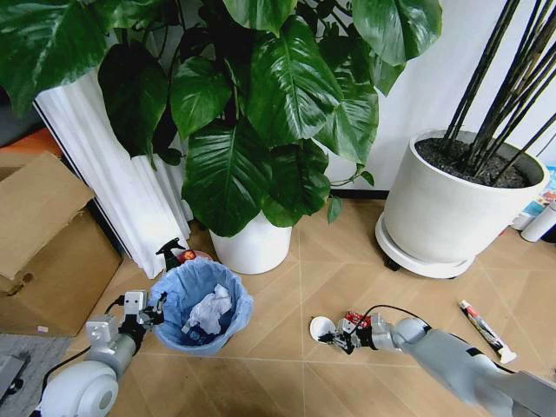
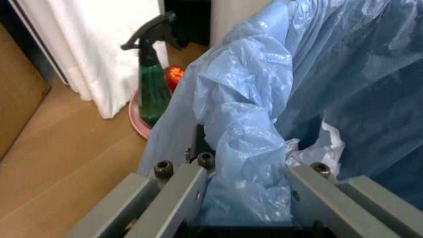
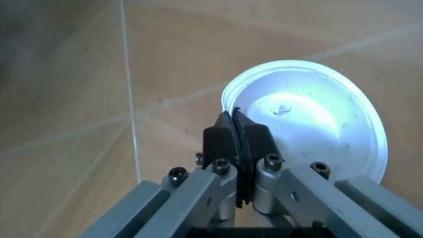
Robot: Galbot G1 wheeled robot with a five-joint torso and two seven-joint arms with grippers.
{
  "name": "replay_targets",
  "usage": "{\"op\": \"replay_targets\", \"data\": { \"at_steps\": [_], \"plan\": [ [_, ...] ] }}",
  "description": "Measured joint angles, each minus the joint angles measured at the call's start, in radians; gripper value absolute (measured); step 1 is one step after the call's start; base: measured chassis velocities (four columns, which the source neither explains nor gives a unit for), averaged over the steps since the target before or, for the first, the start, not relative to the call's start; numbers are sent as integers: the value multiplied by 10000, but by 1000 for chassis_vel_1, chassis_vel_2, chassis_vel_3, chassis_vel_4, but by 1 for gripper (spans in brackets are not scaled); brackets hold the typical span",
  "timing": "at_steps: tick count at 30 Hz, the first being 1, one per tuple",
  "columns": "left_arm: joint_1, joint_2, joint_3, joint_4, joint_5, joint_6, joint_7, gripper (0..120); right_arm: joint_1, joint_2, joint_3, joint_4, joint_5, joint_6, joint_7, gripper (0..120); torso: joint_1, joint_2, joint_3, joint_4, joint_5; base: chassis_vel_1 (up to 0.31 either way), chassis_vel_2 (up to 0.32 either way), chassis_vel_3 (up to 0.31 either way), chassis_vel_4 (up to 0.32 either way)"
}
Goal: Pick up the trash bin and place the garbage on the floor into it.
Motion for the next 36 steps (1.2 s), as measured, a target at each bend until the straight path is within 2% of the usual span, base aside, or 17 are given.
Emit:
{"op": "replay_targets", "data": {
  "at_steps": [3,5,8,13,14,16,18,20,28,36],
  "plan": [
    [-67,371,253,-1,-201,4,64,1,-135,-420,643,1253,185,-73,85,0,0,0,0,0,1,0,0,0,0],
    [-95,494,339,-1,-243,0,106,1,-142,-510,758,1554,260,-105,134,0,0,0,0,0,2,0,0,0,0],
    [-245,1094,790,-1,-435,-83,271,1,-81,-799,1368,2886,677,-43,30,0,0,0,0,0,1,0,0,0,0],
    [-360,1461,1223,0,-521,-165,439,1,37,-1031,1473,4161,1680,-30,-216,0,0,0,0,1,3,0,0,0,0],
    [-626,1556,1602,68,-558,-198,513,1,214,-1208,1274,5185,2396,-137,-272,0,0,0,0,1,-4,0,0,0,0],
    [-846,1557,1801,106,-602,-199,524,1,475,-1307,857,5948,3049,-295,-233,0,0,0,0,-1,0,0,0,0,0],
    [-902,1549,1844,117,-613,-199,524,1,619,-1323,649,6188,3282,-376,-193,0,0,0,0,-3,0,0,0,0,0],
    [-940,1517,1855,126,-630,-199,525,1,1043,-1277,-6,6597,3781,-542,-73,0,0,1,0,-2,-3,0,0,0,0],
    [-764,1327,1526,104,-609,-199,525,1,1930,-417,-1499,6544,4284,-911,327,0,0,0,0,4,0,0,0,0,0],
    [-639,1316,1439,-116,-644,-141,413,1,2106,204,-1941,5448,3968,-943,418,2,0,0,1,-1,2,0,0,0,0]
  ]
}}
